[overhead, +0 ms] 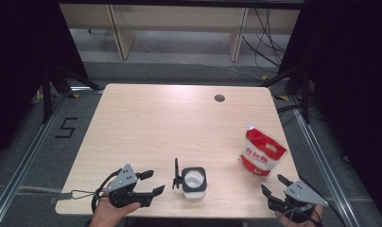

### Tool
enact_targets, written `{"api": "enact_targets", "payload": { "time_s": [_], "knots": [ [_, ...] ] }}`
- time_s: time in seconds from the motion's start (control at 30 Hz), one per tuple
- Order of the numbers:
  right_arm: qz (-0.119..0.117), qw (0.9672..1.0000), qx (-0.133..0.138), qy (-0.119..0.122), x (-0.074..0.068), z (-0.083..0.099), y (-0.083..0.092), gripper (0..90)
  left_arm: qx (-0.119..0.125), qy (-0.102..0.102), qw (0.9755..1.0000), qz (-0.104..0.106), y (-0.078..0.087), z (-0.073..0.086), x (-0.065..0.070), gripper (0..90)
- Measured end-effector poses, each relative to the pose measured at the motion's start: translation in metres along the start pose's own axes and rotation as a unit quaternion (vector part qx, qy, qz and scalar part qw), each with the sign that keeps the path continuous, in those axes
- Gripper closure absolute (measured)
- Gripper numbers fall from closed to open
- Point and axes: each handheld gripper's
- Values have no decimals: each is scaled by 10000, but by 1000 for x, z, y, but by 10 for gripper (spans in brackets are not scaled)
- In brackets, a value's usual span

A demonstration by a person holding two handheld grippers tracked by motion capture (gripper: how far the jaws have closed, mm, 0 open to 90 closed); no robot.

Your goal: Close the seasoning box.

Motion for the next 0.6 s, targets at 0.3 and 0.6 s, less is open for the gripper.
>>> {"api": "enact_targets", "payload": {
  "time_s": [0.3, 0.6],
  "knots": [
    [-118, 9997, -109, 189, -3, 0, -5, 337, 183, -486, 9985, -152, -2, -12, 8, 799],
    [-17, 9990, -29, 450, -7, -3, -5, 337, 62, -735, 9972, -140, -13, -17, 14, 888]
  ]
}}
Point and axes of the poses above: each handheld gripper's, and its own axes: y roughly backward along the jaws, z roughly out of its underside, x roughly to its right, and after that the axes turned 7 degrees about -x, right-handed
